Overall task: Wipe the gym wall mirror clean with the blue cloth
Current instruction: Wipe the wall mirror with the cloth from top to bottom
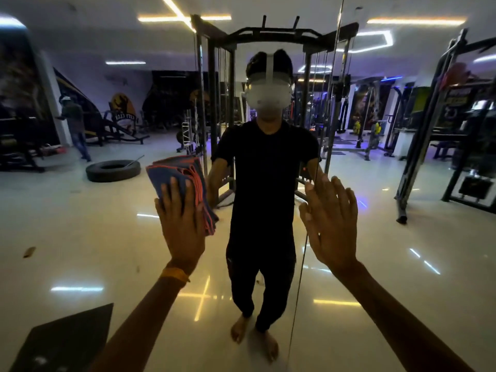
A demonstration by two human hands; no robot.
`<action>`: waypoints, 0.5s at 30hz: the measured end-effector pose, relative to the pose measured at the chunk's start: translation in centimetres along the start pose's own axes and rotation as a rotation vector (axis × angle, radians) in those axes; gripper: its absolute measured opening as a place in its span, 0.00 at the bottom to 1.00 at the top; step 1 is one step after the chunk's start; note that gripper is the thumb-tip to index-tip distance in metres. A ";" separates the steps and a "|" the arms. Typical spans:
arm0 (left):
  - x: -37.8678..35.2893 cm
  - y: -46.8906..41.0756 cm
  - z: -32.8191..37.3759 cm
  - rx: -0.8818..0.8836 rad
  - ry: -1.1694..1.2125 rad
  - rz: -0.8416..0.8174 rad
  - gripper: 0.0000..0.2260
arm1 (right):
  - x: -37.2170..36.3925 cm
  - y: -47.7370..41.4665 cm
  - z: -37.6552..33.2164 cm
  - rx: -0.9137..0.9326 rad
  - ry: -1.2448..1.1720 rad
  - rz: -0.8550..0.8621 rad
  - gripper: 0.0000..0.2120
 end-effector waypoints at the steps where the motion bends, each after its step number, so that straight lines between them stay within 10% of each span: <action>1: 0.0 -0.1 0.3 0.049 0.044 -0.010 0.28 | 0.0 0.1 0.4 0.002 0.003 -0.010 0.24; 9: -4.5 7.8 7.7 -0.297 -0.083 -0.180 0.24 | -0.5 0.5 1.5 0.041 0.037 -0.071 0.23; 15: 0.1 4.9 -2.1 0.166 0.009 -0.048 0.25 | -1.0 0.8 1.5 -0.002 -0.022 -0.053 0.25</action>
Point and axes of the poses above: each hand's wrist, its own y-axis away from the middle knuckle, its own x-axis out of the back of the hand, z = x × y, the point moved 4 cm from there along -y, towards the middle knuckle, and after that the axes turned 8 degrees about x, right-handed, at the moved point
